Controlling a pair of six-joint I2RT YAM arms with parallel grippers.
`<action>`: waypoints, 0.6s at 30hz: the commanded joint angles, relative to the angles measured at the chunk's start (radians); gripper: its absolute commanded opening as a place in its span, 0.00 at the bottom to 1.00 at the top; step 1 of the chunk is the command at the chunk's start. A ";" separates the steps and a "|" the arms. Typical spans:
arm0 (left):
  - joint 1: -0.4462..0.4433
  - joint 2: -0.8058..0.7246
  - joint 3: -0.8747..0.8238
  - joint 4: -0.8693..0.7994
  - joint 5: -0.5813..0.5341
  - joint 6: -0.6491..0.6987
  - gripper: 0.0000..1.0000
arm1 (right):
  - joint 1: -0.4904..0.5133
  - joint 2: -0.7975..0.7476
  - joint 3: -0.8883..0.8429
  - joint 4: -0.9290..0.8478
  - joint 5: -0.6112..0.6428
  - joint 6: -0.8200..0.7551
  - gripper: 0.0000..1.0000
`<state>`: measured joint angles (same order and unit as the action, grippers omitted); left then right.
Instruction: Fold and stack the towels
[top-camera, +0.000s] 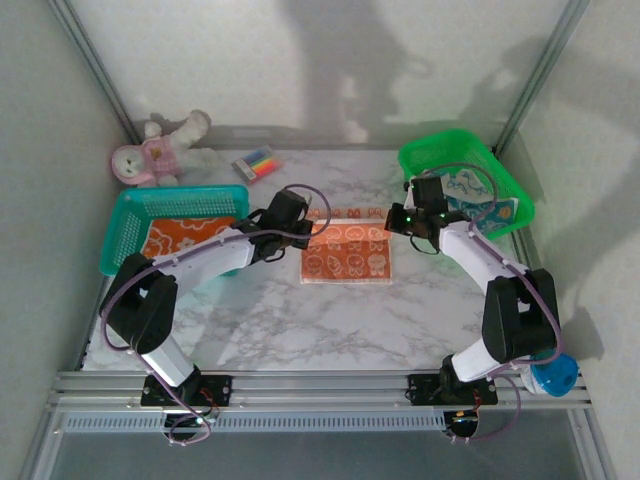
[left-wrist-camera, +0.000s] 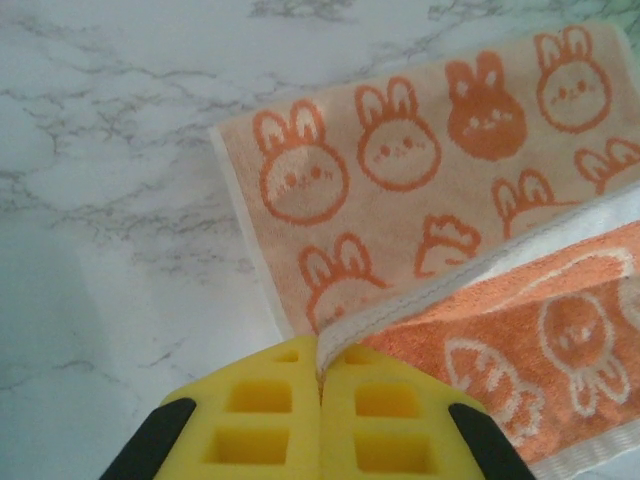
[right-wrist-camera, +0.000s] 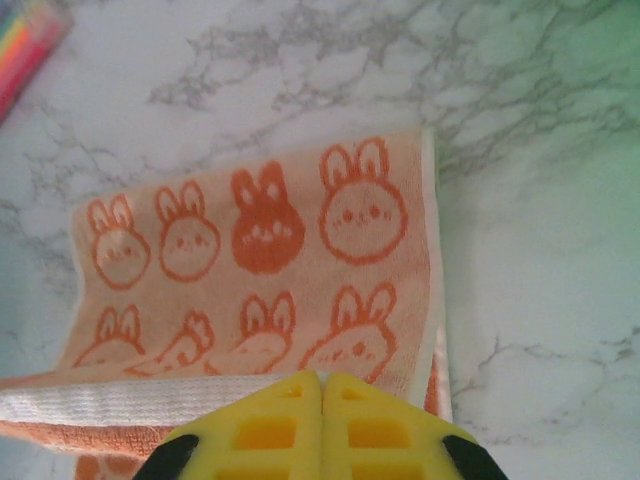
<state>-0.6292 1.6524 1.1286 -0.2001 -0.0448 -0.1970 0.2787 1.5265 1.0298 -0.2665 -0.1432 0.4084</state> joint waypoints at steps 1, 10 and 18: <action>-0.017 -0.033 -0.035 0.032 -0.026 -0.038 0.03 | 0.017 -0.028 -0.038 0.035 0.013 0.003 0.00; -0.046 -0.054 -0.097 0.054 -0.023 -0.071 0.05 | 0.041 -0.043 -0.136 0.056 0.020 0.024 0.00; -0.085 -0.092 -0.159 0.063 -0.029 -0.097 0.07 | 0.043 -0.093 -0.214 0.052 0.024 0.026 0.00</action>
<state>-0.6964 1.5990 0.9981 -0.1501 -0.0490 -0.2668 0.3134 1.4673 0.8425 -0.2211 -0.1318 0.4202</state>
